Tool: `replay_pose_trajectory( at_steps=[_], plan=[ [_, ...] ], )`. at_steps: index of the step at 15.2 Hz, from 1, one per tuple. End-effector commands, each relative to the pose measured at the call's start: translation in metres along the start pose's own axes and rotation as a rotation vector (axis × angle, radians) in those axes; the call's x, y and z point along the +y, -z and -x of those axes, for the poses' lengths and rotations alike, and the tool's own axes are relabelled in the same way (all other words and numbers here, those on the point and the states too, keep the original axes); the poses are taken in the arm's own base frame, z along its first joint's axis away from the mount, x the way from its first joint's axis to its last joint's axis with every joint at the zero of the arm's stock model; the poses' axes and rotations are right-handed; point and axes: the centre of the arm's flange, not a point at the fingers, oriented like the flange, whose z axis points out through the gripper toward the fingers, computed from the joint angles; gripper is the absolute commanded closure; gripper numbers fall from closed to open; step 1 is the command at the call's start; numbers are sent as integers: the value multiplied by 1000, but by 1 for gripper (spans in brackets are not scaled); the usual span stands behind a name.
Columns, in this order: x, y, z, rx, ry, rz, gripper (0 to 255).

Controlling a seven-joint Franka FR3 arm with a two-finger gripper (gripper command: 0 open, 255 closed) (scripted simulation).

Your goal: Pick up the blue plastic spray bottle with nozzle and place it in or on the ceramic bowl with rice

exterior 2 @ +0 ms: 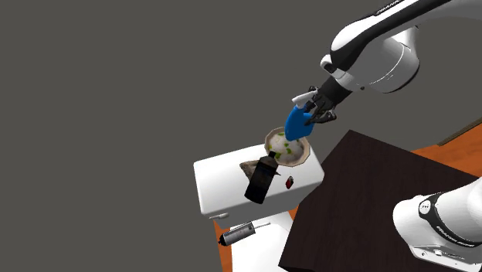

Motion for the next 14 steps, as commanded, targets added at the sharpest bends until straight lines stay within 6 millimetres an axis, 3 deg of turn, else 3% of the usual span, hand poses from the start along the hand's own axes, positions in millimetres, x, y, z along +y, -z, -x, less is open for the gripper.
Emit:
replay_pose_trajectory(
  at_steps=[1,9,14],
  plan=[
    [0,-8,5,0,1,0,255],
    [0,-44,23,0,1,0,255],
    [0,-44,23,0,1,0,255]
  ],
)
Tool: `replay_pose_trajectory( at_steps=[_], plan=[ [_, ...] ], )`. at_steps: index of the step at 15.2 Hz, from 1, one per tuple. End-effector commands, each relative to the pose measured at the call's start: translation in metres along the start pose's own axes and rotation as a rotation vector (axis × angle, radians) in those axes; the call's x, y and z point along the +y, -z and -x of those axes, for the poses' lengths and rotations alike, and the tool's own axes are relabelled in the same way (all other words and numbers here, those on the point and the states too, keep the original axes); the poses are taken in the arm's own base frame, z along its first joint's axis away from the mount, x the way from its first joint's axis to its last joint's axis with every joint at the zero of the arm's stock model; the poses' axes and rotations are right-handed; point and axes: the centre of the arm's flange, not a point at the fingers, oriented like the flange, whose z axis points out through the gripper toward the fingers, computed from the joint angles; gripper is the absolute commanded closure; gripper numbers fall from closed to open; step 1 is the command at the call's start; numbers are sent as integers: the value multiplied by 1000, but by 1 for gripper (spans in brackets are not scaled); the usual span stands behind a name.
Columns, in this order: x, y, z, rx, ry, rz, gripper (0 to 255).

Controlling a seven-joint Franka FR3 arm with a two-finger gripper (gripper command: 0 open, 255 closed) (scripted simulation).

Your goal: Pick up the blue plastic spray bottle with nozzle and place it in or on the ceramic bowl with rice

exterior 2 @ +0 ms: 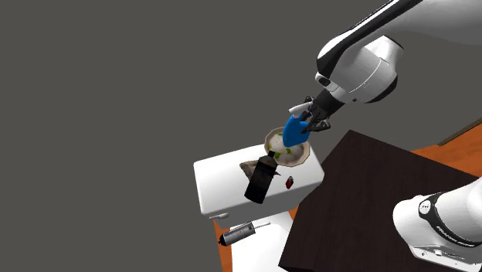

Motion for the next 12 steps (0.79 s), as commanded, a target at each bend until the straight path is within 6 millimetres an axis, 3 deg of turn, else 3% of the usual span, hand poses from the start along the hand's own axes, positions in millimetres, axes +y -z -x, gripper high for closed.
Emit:
replay_pose_trajectory(
  at_steps=[1,2,3,8,12],
  plan=[
    [0,0,0,0,0,-1,255],
    [0,0,0,0,0,-1,255],
    [0,0,0,0,0,-1,0],
    [0,0,0,0,0,-1,0],
    [0,50,0,0,0,-1,0]
  ],
)
